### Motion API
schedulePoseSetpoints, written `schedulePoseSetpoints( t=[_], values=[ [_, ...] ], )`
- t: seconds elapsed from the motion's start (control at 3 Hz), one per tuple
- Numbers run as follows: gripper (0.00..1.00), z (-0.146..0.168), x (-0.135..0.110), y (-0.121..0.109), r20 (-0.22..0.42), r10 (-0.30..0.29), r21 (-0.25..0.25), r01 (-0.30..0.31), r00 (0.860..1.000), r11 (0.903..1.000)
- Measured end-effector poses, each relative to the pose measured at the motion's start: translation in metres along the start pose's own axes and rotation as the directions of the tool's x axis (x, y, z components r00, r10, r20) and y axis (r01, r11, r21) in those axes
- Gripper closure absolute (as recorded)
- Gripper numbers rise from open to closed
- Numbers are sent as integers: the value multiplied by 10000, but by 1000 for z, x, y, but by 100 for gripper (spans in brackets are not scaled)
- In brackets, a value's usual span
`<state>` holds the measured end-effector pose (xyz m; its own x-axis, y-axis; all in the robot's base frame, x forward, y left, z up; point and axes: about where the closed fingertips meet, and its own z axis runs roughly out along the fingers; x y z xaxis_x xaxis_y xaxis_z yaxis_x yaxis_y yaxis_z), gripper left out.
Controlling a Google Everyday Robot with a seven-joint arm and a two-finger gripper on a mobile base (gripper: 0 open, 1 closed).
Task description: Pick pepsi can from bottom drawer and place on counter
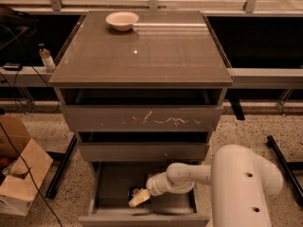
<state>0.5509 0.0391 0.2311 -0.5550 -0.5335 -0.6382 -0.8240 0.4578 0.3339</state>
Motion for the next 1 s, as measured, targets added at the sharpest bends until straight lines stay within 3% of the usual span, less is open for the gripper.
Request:
schedulePoseSetpoints(
  t=[1.0],
  values=[
    [0,66,40,-24,-980,473,-98,-484,9941,9988]
  ],
)
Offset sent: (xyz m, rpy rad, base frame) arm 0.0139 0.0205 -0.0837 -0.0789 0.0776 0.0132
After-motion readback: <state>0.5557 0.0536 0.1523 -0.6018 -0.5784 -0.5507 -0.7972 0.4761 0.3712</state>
